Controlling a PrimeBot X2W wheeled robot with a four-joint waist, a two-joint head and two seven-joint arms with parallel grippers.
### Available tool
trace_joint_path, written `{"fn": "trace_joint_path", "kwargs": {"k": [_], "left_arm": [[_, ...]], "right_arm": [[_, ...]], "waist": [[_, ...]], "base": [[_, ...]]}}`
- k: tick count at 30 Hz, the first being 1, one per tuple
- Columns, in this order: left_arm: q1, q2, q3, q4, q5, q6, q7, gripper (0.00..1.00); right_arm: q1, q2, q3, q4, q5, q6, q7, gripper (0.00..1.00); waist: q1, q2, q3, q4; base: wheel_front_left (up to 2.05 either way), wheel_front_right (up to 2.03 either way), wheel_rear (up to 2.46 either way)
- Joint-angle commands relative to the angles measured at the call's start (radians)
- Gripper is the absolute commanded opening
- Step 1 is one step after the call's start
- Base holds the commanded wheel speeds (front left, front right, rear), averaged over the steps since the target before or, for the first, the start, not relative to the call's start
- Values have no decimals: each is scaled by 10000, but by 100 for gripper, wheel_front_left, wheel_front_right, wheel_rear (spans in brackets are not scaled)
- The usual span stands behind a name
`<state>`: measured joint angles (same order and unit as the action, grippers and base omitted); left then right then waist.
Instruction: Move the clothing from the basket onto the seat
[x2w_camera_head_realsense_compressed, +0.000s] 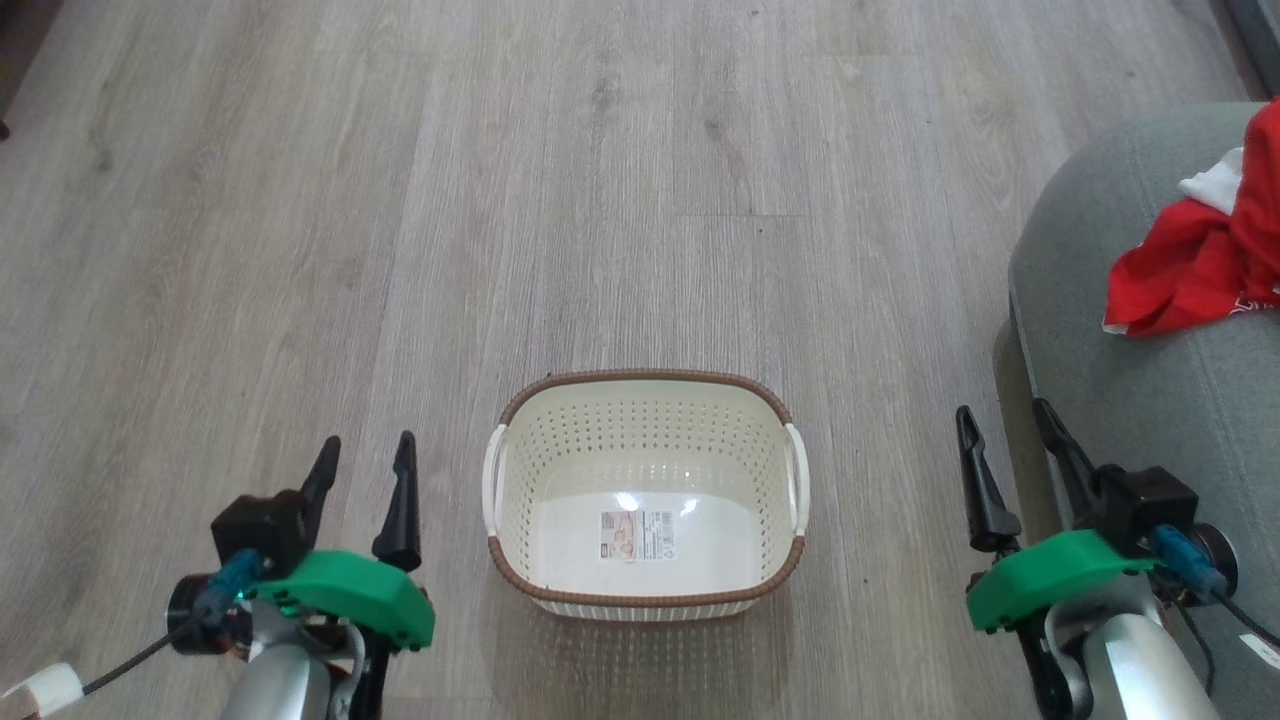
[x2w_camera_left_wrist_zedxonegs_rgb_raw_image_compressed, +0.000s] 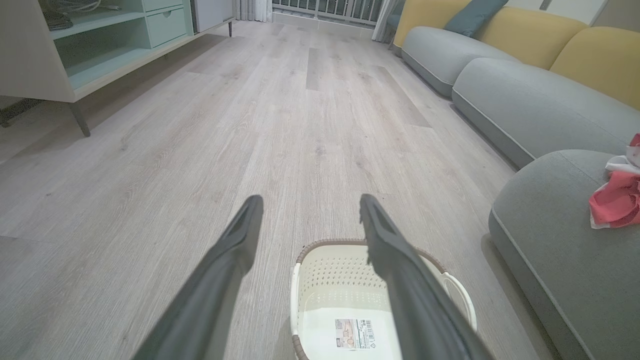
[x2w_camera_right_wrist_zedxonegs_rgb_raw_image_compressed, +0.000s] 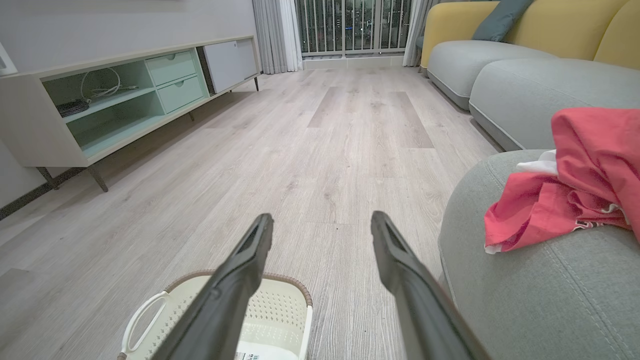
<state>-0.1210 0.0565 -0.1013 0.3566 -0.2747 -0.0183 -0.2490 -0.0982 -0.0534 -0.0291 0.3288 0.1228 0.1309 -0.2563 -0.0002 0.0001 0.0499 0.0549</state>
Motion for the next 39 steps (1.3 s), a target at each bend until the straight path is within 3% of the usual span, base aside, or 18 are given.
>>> {"fn": "trace_joint_path", "kwargs": {"k": [1, 7, 8, 39], "left_arm": [[-347, 30, 411, -274, 79, -39, -127, 100], [-317, -30, 430, -293, 331, -298, -127, 100], [1, -61, 103, 6, 301, -313, 0, 0], [78, -69, 543, -37, -2774, -495, 843, 0]], "right_arm": [[-342, 28, 197, -352, -8, -2, -54, 100], [-301, 30, 115, -368, -21, -2, -54, 100], [-1, 4, -77, -5, 2, 0, 0, 0], [25, 12, -233, 16, 3343, 1, 847, 0]], "waist": [[2, -1, 0, -5], [2, -1, -27, -32], [2, -1, -28, -34], [2, -1, -129, -152]], "base": [[0, 0, 0], [0, 0, 0], [0, 0, 0], [0, 0, 0]]}}
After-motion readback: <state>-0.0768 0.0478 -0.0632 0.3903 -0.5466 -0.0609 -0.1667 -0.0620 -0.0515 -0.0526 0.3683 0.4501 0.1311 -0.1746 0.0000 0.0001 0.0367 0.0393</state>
